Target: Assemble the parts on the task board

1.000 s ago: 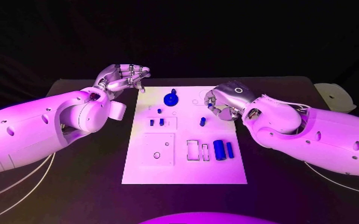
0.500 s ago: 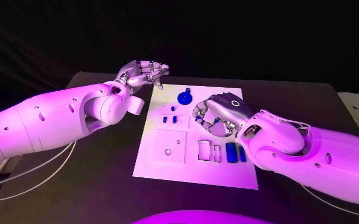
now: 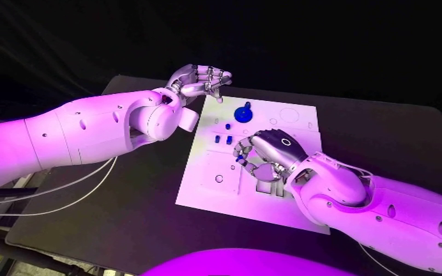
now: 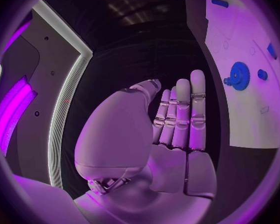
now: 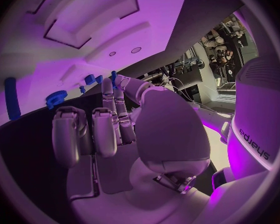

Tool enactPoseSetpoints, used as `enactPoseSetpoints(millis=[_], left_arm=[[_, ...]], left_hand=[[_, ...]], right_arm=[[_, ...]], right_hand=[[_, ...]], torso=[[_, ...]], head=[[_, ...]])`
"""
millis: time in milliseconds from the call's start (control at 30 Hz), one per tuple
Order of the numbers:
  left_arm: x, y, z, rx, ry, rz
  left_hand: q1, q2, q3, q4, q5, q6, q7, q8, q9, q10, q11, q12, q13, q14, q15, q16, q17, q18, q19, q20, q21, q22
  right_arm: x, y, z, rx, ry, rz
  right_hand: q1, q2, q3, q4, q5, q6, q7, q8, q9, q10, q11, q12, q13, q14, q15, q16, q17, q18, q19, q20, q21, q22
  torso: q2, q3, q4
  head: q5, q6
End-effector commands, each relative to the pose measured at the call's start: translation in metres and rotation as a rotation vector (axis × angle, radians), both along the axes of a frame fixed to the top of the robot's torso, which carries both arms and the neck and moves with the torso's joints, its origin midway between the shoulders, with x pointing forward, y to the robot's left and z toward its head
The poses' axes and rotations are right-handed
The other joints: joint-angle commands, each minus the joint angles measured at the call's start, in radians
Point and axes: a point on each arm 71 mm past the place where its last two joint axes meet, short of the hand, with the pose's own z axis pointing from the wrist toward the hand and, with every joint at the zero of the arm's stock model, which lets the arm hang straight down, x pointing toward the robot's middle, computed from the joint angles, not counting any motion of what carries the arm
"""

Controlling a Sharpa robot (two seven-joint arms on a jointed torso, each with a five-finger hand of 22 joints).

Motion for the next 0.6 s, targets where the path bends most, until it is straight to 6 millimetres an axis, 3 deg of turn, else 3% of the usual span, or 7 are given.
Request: enactPoseSetpoints(millis=[33,600], left_arm=[[0.000,-0.003,0.001,-0.012,-0.007,-0.010],[0.000,-0.005,0.001,-0.013,-0.005,-0.016]], left_hand=[[-0.003,-0.007,0.006,0.002,-0.001,-0.004,0.000,0.004,-0.001,-0.006,-0.002,0.003,-0.001,-0.007,0.000,-0.004,-0.001,0.005,-0.008,0.000,0.003,0.001],[-0.004,-0.007,0.007,0.002,-0.001,-0.005,0.000,0.005,-0.001,-0.007,-0.002,0.004,-0.001,-0.008,0.000,-0.005,-0.001,0.005,-0.009,0.000,0.002,0.001]], right_arm=[[-0.001,0.004,-0.006,0.015,0.010,0.019],[0.001,0.010,-0.026,-0.022,0.034,0.015]], right_hand=[[-0.005,0.004,0.002,-0.002,0.004,-0.002,0.008,0.001,0.002,0.009,-0.013,-0.005,0.000,0.047,-0.005,-0.003,-0.002,-0.007,0.045,-0.001,0.002,0.189],[-0.006,0.004,0.002,-0.002,0.005,-0.003,0.009,0.000,0.002,0.009,-0.013,-0.006,0.000,0.047,-0.005,-0.004,-0.002,-0.007,0.045,-0.001,0.002,0.190]], torso=[[0.001,0.0010,-0.0010],[0.000,0.0015,-0.0009]], head=[[0.011,-0.006],[0.023,-0.019]])
